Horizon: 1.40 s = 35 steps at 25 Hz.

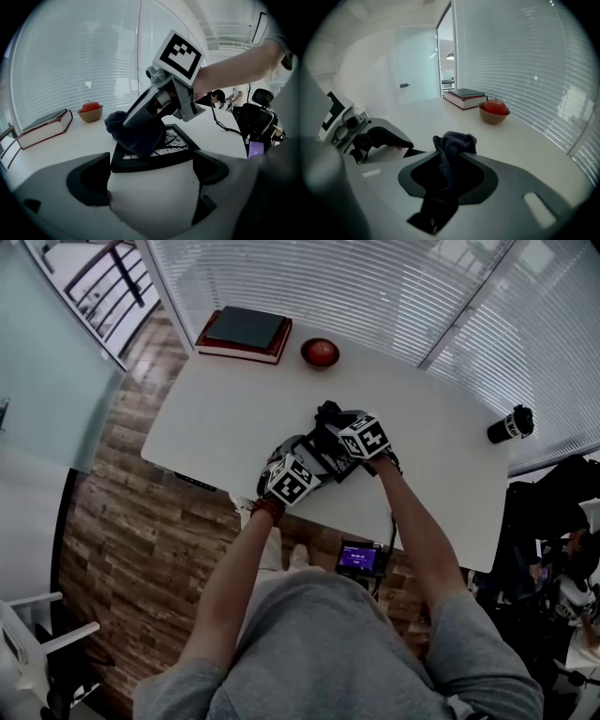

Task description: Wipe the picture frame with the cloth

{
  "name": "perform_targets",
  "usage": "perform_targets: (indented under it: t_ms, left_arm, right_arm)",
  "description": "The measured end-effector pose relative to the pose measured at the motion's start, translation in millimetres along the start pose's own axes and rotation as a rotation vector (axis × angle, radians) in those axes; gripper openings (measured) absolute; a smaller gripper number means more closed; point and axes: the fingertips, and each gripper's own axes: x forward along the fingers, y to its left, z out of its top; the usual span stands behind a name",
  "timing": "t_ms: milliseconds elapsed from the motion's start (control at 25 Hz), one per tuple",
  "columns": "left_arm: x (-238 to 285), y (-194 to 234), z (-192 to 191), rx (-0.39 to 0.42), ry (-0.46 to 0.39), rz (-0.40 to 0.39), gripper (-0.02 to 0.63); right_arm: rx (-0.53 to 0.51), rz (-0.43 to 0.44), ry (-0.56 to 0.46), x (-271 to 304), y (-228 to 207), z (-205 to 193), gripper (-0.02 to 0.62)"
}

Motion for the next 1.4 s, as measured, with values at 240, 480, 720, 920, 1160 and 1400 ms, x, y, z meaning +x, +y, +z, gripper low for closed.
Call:
perform_targets:
  t_ms: [240, 480, 720, 920, 1160, 1400]
  left_arm:
    - [-1.2, 3.2, -2.8, 0.0, 0.005, 0.004, 0.538]
    - [-0.2, 4.1, -3.6, 0.001, 0.006, 0.005, 0.538]
    - [0.7, 4.7, -4.3, 0.0, 0.009, 0.004, 0.54]
    - [1.8, 2.7, -6.5, 0.002, 0.01, 0.003, 0.54]
    - [2.5, 2.3, -4.3, 0.002, 0.01, 0.004, 0.54]
    - [2.0, 1.4, -3.5, 0.001, 0.013, 0.002, 0.54]
  right_arm:
    - [-0.098, 0.032, 0.059, -9.3, 9.1, -15.0, 0.115]
    - [-0.065, 0.088, 0.099, -29.0, 16.1, -40.2, 0.114]
    - [0.026, 0.161, 0.119, -38.7, 32.4, -57.9, 0.114]
    - [0.219, 0.269, 0.081, -46.6, 43.8, -68.6, 0.114]
    - [0.353, 0.424, 0.001, -67.9, 51.1, -49.4, 0.117]
    - [0.225, 0.355, -0.191, -62.6, 43.2, 19.8, 0.12]
